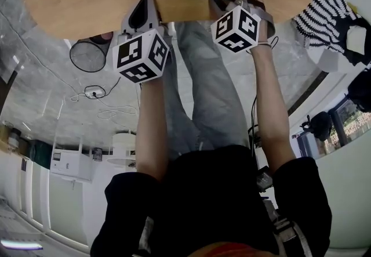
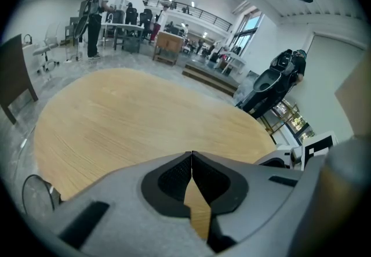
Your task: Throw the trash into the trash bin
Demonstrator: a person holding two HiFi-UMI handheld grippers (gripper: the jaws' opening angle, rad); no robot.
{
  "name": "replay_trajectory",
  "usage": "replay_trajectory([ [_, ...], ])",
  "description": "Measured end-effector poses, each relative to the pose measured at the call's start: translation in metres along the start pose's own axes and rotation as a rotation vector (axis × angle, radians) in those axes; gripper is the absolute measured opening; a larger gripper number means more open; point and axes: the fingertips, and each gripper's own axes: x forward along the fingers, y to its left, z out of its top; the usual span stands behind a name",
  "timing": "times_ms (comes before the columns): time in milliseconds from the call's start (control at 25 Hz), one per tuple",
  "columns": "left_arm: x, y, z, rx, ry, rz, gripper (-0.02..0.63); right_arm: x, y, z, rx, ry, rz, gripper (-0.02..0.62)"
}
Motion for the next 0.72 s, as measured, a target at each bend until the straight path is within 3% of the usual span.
replay_trajectory([
  [280, -0.019, 0.032, 0.0, -0.039, -0.028, 0.032, 0.009, -0.013, 0.021, 0.039, 0.419, -0.208, 0.134, 0.184],
  [720, -0.084, 0.128, -0.013, -0.173, -0.113, 0.157, 0.009, -0.009, 0.084, 0.13, 0.497, -0.298, 0.214, 0.183],
])
